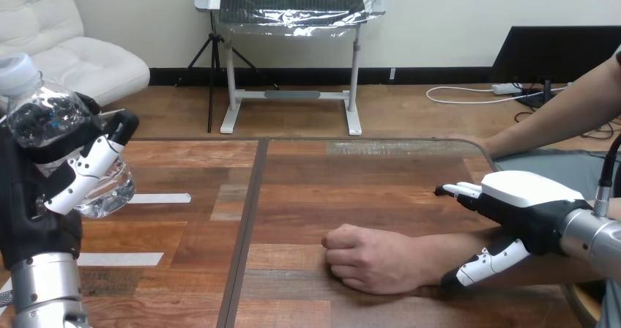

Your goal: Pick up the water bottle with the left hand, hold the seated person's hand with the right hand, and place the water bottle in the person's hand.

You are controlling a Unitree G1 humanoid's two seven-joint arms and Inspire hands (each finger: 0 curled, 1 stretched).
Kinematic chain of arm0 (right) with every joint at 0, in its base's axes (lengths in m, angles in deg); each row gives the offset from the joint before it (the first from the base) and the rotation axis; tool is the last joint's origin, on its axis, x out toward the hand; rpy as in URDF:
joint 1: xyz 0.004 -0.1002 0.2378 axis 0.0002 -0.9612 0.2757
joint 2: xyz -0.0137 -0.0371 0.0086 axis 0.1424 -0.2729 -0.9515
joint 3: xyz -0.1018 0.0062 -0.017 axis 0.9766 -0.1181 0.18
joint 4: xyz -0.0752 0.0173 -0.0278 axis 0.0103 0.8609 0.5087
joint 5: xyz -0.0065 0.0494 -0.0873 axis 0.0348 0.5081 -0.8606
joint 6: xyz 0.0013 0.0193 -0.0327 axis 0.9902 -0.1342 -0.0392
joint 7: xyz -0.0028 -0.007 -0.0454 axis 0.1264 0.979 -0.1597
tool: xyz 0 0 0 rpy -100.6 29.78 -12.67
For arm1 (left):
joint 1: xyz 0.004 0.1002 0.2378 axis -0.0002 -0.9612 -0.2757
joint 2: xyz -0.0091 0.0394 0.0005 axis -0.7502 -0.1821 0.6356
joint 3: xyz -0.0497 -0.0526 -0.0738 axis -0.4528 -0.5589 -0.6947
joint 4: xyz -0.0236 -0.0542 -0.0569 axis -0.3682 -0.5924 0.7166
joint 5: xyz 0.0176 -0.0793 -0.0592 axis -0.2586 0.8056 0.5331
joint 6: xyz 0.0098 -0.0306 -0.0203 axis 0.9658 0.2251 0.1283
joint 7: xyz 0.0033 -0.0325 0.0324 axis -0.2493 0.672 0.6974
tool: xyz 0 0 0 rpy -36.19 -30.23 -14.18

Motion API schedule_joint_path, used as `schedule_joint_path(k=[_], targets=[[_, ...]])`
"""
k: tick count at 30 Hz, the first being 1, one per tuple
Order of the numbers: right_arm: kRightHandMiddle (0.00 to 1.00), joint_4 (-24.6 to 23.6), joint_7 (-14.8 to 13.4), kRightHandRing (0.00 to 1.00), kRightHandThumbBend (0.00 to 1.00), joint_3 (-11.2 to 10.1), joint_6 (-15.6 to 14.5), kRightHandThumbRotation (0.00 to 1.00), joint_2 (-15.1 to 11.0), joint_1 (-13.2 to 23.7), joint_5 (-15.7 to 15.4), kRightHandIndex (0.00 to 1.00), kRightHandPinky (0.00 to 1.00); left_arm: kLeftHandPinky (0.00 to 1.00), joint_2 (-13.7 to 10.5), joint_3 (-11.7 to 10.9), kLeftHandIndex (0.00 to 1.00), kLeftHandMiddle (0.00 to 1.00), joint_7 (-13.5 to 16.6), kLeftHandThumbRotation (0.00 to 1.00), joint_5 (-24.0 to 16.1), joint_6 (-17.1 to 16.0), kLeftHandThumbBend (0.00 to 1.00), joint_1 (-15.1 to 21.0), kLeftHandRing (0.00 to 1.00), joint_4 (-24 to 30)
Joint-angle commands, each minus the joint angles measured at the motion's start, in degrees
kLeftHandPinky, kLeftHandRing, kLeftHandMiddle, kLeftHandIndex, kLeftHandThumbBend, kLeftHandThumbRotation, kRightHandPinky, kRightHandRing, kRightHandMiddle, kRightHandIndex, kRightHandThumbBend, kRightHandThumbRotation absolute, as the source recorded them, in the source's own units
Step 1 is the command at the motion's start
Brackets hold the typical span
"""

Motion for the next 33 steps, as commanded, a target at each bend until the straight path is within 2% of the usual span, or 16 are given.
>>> schedule_joint_path(k=[1,5,8,11,18,23,26,29,32,33], targets=[[0.99,4.7,1.1,0.96,1.00,4.0,-1.5,0.61,3.7,-8.5,0.6,0.98,0.76,0.21,-1.6,0.2,0.38,0.32,-0.1,0.00,-1.6,-2.4,0.48,5.6,0.26,3.0],[0.99,4.4,1.2,0.95,1.00,4.1,-2.0,0.61,3.5,-8.6,0.3,0.98,0.78,0.21,-1.7,0.2,0.38,0.32,-0.5,0.00,-1.1,-2.3,0.48,5.6,0.26,3.1],[0.99,3.9,0.9,0.95,1.00,4.4,-1.6,0.63,3.1,-8.8,-0.3,0.97,0.77,0.21,-1.5,0.2,0.38,0.32,-1.5,0.00,0.6,-2.1,0.47,5.6,0.26,3.1],[0.98,3.7,0.0,0.95,1.00,4.1,-0.1,0.63,2.9,-9.2,-0.1,0.97,0.81,0.21,-1.5,0.2,0.38,0.32,-1.2,0.00,0.5,-1.5,0.47,5.5,0.26,3.5],[0.96,3.3,-2.7,0.94,1.00,4.7,2.9,0.67,1.7,-9.4,-2.5,0.94,0.87,0.20,-1.4,0.2,0.38,0.32,-0.6,0.00,-0.1,-0.9,0.48,5.5,0.26,4.0],[0.95,2.4,-2.8,0.93,1.00,4.5,3.4,0.70,1.2,-9.2,-3.8,0.93,0.90,0.20,-1.9,0.2,0.38,0.32,-0.6,0.00,-1.5,-1.8,0.48,5.5,0.26,3.4],[0.95,2.4,-2.7,0.93,1.00,4.9,4.0,0.73,0.7,-8.5,-5.6,0.92,0.92,0.20,-1.3,0.3,0.38,0.32,-1.2,0.00,0.4,-1.7,0.47,5.6,0.26,3.6],[0.95,1.4,-2.1,0.94,1.00,4.1,4.1,0.72,0.4,-8.5,-5.3,0.92,0.93,0.20,-1.6,0.3,0.38,0.32,0.0,0.00,-2.3,-1.8,0.48,5.5,0.26,3.5],[0.95,1.5,-2.5,0.94,1.00,5.2,5.3,0.74,-0.6,-7.5,-8.0,0.92,0.94,0.20,-1.2,0.4,0.38,0.32,-0.9,0.00,-0.2,-1.3,0.48,5.5,0.26,3.9],[0.95,1.2,-2.1,0.94,1.00,4.9,5.1,0.75,-0.7,-7.4,-7.8,0.92,0.94,0.20,-1.3,0.4,0.38,0.32,-0.4,0.00,-1.4,-1.5,0.48,5.5,0.26,3.8]])
